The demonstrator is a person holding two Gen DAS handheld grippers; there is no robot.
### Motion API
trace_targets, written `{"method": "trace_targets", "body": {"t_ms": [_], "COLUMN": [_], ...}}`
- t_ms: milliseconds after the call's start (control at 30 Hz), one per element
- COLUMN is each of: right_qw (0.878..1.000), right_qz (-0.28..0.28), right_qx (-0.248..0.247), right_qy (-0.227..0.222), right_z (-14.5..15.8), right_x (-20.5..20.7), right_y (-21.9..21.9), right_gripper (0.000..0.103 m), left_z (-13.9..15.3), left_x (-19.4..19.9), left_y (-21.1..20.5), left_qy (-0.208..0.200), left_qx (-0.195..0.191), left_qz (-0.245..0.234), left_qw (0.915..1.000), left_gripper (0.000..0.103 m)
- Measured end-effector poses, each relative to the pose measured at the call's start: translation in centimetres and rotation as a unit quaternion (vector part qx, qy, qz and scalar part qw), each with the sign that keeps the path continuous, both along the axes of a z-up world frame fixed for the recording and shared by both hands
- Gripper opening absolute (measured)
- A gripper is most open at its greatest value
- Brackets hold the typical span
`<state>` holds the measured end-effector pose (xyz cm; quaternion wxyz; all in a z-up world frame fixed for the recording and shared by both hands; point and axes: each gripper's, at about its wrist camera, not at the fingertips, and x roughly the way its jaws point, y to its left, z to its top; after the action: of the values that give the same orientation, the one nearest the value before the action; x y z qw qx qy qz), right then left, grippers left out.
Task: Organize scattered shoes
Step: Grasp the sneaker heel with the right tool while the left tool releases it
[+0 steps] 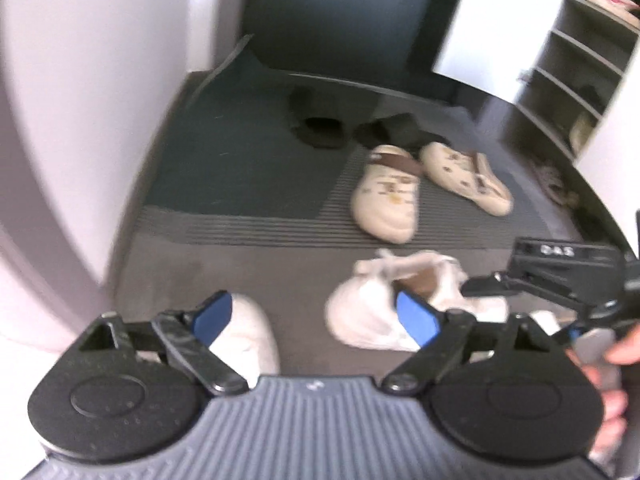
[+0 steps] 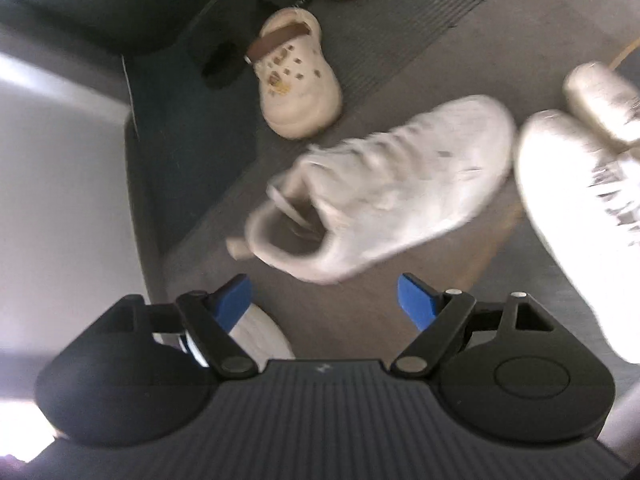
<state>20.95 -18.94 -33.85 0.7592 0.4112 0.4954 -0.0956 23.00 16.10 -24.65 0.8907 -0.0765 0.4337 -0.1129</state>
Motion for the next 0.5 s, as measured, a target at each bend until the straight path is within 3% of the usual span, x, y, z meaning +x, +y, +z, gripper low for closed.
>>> {"method": "trace_targets", "body": {"t_ms": [167, 300, 500], "right_qw": [0.987, 0.985, 0.978], "right_qz": [-0.157, -0.170, -0.199], "right_qx": [0.037, 0.037, 0.008], "right_qy": [0.005, 0.020, 0.066], "right_z": [-3.9, -5.6, -8.7], "right_x": [0.5, 1.7, 2.5], "right_y": [1.5, 2.6, 3.4], "right_gripper": [0.082, 0.080, 0.064], "left_z": [1.7, 1.6, 0.5], "left_x": [-0.4, -0.6, -1.0], "left_y": [2.8, 4.4, 5.2], "left_qy": [-0.056, -0.044, -0.025], "left_qx": [0.053, 0.035, 0.029], "left_qz": [0.012, 0.029, 0.042], "left_qw": [0.9970, 0.9980, 0.9984], "left_gripper": [0.090, 0.090, 0.090]}}
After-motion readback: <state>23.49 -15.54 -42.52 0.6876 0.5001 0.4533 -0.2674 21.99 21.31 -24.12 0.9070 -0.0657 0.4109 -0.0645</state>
